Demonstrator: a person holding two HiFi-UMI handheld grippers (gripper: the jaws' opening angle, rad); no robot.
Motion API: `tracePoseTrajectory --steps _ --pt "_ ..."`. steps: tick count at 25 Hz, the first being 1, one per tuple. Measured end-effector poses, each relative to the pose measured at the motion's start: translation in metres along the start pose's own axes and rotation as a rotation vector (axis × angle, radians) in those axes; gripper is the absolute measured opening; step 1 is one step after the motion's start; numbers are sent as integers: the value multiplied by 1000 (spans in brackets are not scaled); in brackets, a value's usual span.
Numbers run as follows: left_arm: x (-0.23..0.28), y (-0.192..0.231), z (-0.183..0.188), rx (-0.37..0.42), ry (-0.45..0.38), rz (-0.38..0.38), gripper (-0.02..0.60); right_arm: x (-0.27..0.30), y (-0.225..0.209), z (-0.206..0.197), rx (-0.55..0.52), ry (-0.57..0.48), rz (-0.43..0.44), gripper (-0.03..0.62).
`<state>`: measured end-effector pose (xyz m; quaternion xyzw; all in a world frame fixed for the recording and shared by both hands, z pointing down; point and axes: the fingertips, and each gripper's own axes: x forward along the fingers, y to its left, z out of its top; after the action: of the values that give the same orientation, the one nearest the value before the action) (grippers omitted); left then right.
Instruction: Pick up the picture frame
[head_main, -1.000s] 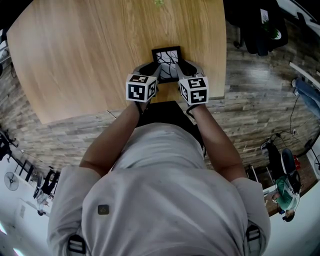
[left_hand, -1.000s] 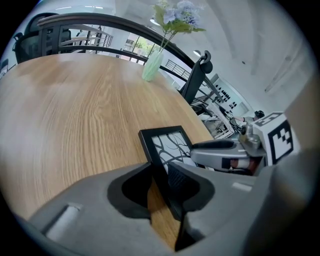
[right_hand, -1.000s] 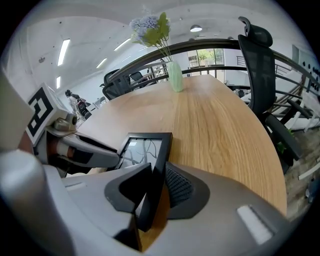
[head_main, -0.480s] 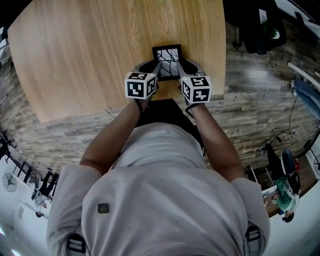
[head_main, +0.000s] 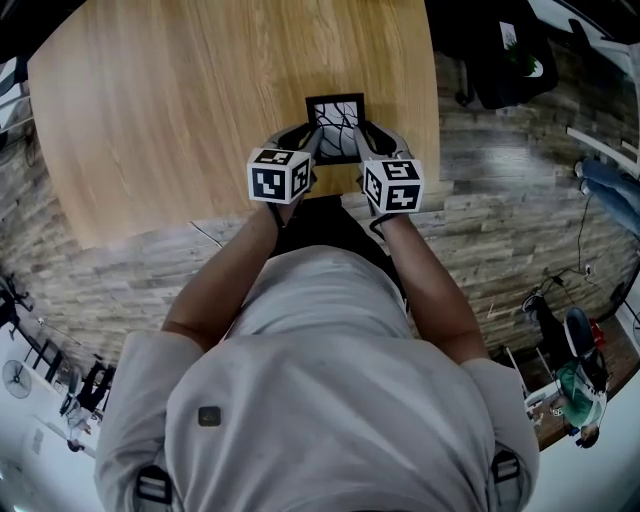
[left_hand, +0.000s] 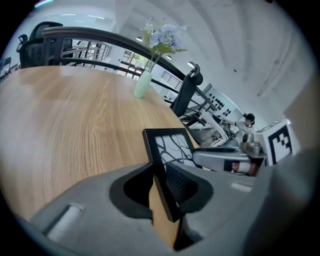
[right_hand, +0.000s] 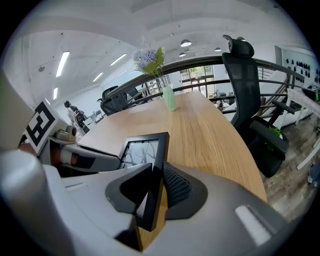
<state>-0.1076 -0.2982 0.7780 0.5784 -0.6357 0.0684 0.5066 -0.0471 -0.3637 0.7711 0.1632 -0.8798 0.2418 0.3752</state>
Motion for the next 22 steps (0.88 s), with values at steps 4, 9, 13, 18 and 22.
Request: tracePoseTrajectory --steps 4,9,13,18,22 --pt "-12 -19 14 49 -46 -4 84 -23 0 14 -9 -62 -13 83" --pt "-34 -45 30 88 -101 -13 84 -57 4 33 -32 -140 -24 83" --pt "-53 -70 46 145 -159 -13 84 -87 6 52 -52 -211 -30 83" --pt "-84 -104 69 230 -240 -13 84 -127 10 75 -64 -305 -38 83" --pt "-102 -132 78 277 -295 -13 84 -160 11 87 -72 -367 -42 83"
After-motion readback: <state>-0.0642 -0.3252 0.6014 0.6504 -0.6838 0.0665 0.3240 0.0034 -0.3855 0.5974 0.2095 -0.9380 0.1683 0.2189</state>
